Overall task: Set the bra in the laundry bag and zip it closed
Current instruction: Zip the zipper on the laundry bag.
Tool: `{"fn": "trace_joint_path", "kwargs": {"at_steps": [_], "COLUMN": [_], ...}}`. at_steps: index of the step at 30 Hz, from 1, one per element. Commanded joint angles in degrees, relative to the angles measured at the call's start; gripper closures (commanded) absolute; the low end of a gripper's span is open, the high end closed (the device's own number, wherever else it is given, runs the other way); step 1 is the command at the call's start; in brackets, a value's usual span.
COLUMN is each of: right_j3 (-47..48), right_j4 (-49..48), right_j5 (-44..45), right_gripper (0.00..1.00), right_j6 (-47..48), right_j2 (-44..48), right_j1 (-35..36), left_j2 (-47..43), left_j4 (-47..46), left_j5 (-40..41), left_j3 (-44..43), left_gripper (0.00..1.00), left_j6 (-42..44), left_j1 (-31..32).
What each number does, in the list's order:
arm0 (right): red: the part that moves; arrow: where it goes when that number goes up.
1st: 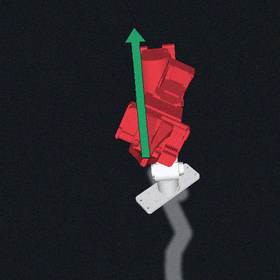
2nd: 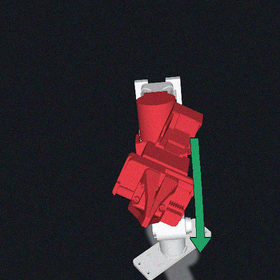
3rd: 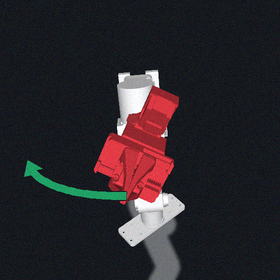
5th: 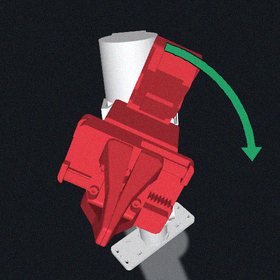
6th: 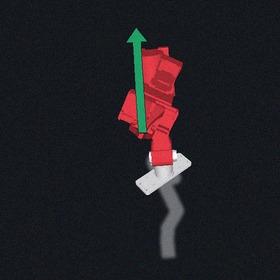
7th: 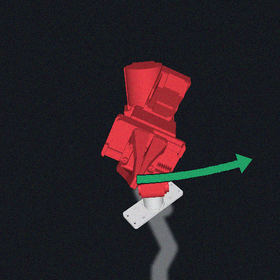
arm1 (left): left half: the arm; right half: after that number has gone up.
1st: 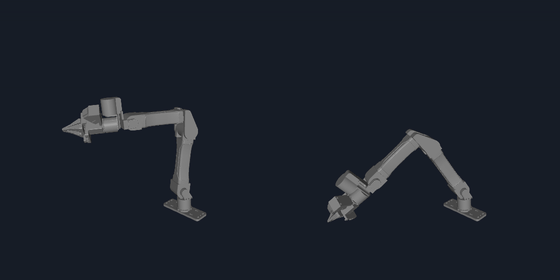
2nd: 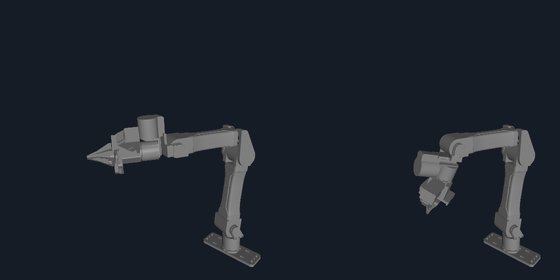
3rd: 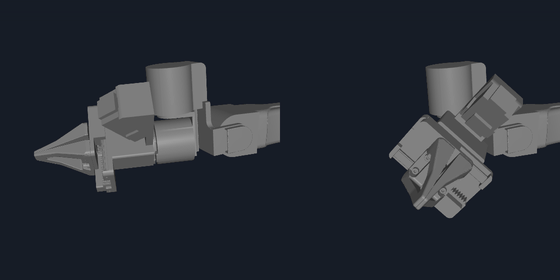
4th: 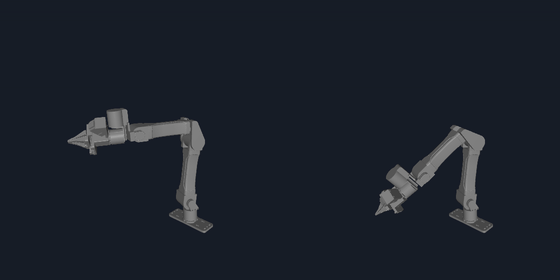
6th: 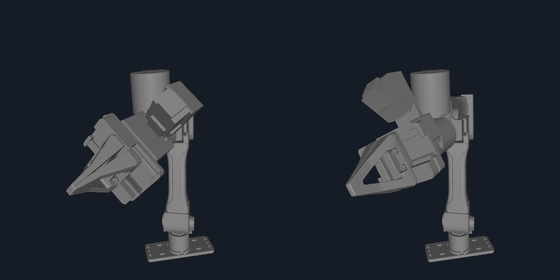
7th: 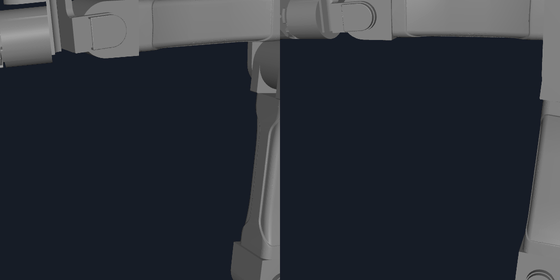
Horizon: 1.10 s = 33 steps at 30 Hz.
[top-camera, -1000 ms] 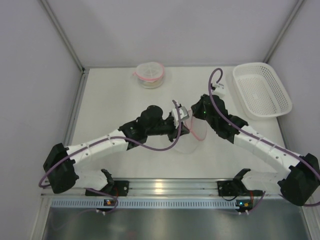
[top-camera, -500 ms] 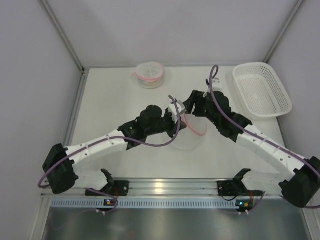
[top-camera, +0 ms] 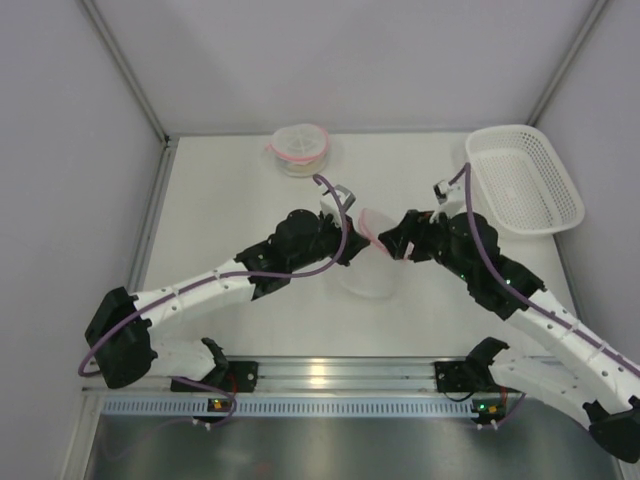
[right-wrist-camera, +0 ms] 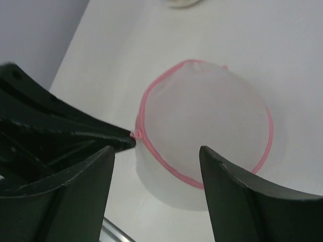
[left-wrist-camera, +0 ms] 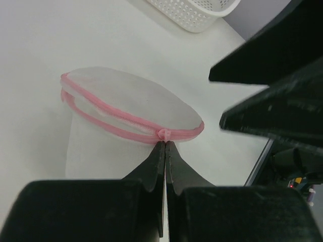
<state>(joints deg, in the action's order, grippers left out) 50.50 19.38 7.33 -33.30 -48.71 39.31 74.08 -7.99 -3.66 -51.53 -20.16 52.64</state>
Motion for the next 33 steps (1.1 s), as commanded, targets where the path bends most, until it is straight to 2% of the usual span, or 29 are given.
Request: {"fn": "trace_joint_path", "kwargs": {"at_steps": [1, 2, 4, 7, 11, 16, 20, 21, 25, 30, 33], "right_j3": [-6.4, -6.8, -6.4, -4.9, -3.7, -1.9, -2.1, -2.2, -2.7, -3.7, -4.4], "right_j4": [-9.9, -10.1, -8.9, -8.0, -8.8, -7.5, -8.0, -8.0, -7.9, -9.1, -7.7], "right_j5": [-12.7, -15.5, -16.1, -15.8, -17.5, -18.8, -19.1, -18.9, -18.2, -19.8, -21.0], "right_gripper": [0.32, 0.32, 0.37, 0.38, 0.38, 0.45, 0.70, 0.80, 1.00, 1.00, 1.00], "right_j6": [12.9, 16.2, 23.4, 29.2, 32.7, 37.2, 38.0, 38.4, 38.7, 38.8, 39.4], "right_j2": [4.0, 4.8, 4.8, 3.1, -0.7, -5.4, -6.5, -6.7, -6.7, -4.7, -2.7], "right_j1": [-0.1, -0.1, -0.1, -0.1, -0.1, 0.4, 0.4, 0.5, 0.4, 0.4, 0.4], "left_j2": [-0.6, -1.0, -1.1, -1.6, -1.6, -2.5, -2.5, -2.7, -3.5, -3.5, -4.0], "left_j4": [-5.0, -4.9, -3.9, -3.0, -2.6, -1.1, -0.5, -0.3, -0.5, 3.1, 4.6], "left_j5": [0.9, 0.8, 0.6, 0.1, -0.7, 0.6, 0.8, 1.1, 0.7, 2.2, 1.7], "left_j3": [-0.2, -0.2, -0.6, -0.9, -1.1, -1.5, -1.6, -1.6, -1.5, -2.7, -2.9], "left_gripper": [1.00, 1.00, 1.00, 1.00, 1.00, 1.00, 1.00, 1.00, 1.00, 1.00, 1.00], "left_j6": [-2.7, -2.5, -1.8, -1.4, -1.2, -0.2, -0.3, -0.5, -1.0, -2.0, -2.0], "left_j1": [0.0, 0.0, 0.0, 0.0, 0.0, 0.0, -0.3, -0.3, -1.2, -2.9, -6.6]}}
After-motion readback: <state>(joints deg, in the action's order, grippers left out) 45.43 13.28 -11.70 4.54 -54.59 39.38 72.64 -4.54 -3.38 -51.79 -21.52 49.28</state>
